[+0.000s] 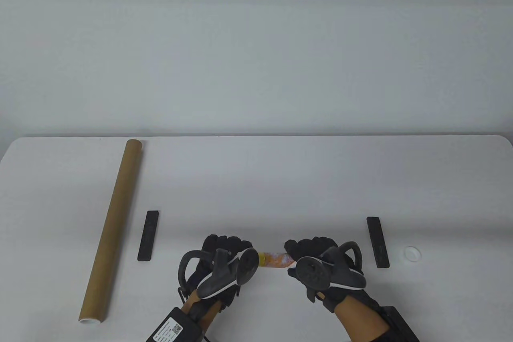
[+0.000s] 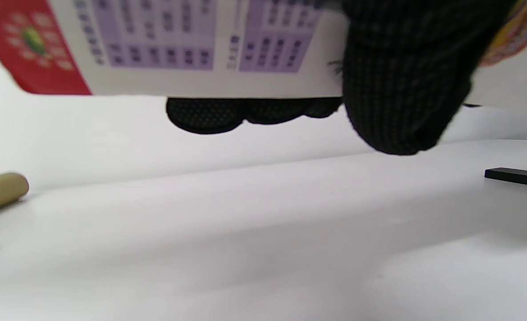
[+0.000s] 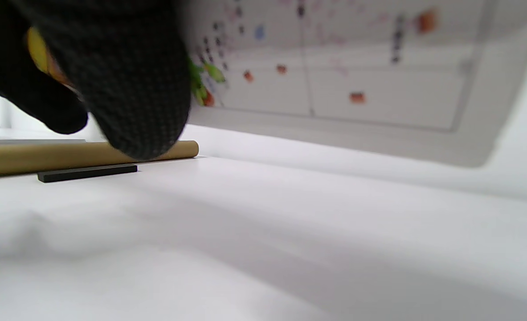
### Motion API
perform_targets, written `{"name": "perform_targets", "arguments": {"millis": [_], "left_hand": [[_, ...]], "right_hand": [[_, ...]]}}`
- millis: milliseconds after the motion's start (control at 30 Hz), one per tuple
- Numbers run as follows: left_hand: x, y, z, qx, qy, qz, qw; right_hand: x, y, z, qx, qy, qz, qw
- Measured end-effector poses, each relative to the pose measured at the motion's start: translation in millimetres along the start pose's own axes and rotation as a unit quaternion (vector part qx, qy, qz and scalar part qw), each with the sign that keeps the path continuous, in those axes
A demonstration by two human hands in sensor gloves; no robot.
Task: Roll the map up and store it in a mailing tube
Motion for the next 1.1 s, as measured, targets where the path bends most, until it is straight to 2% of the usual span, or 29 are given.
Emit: {"name": "perform_targets", "arguments": {"millis": [200,567,700,967,1033,1100], "left_hand": [[7,-6,-13,0.077,0.069,-0.009,0.995],[5,-7,-16,0.094,0.077,-0.022,0.992],[3,-6,-15,0.071,0.065,-0.019,0.995],[-4,2,3,-0.041,-0.024,-0.001,0.999],[-5,3,6,-0.055,-0.033,0.0,0.998],[-5,3,6,-0.048,-0.03,-0.003,0.998]], "right_hand": [[-10,2,-3,0.023,0.057,-0.021,0.998],[-9,0,-2,0.0,0.051,-0.014,0.999],[-8,0,-2,-0.002,0.047,-0.011,0.999],[7,-2,0,-0.015,-0.027,0.014,0.999],[10,-2,0,-0.021,-0.048,0.019,0.998],[10,-2,1,-0.024,-0.053,0.018,0.998]]}}
Point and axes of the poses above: the tracker on the back of each hand, its own x axis roughly to the little-finger side, its own y axis roughly from the fingertips to the wrist, z = x × y, the point moved 3 cm from there along -y, roughly from the wrist to the fingertips, and after that the axes turned 14 degrees about -y, right-handed, at the moved point
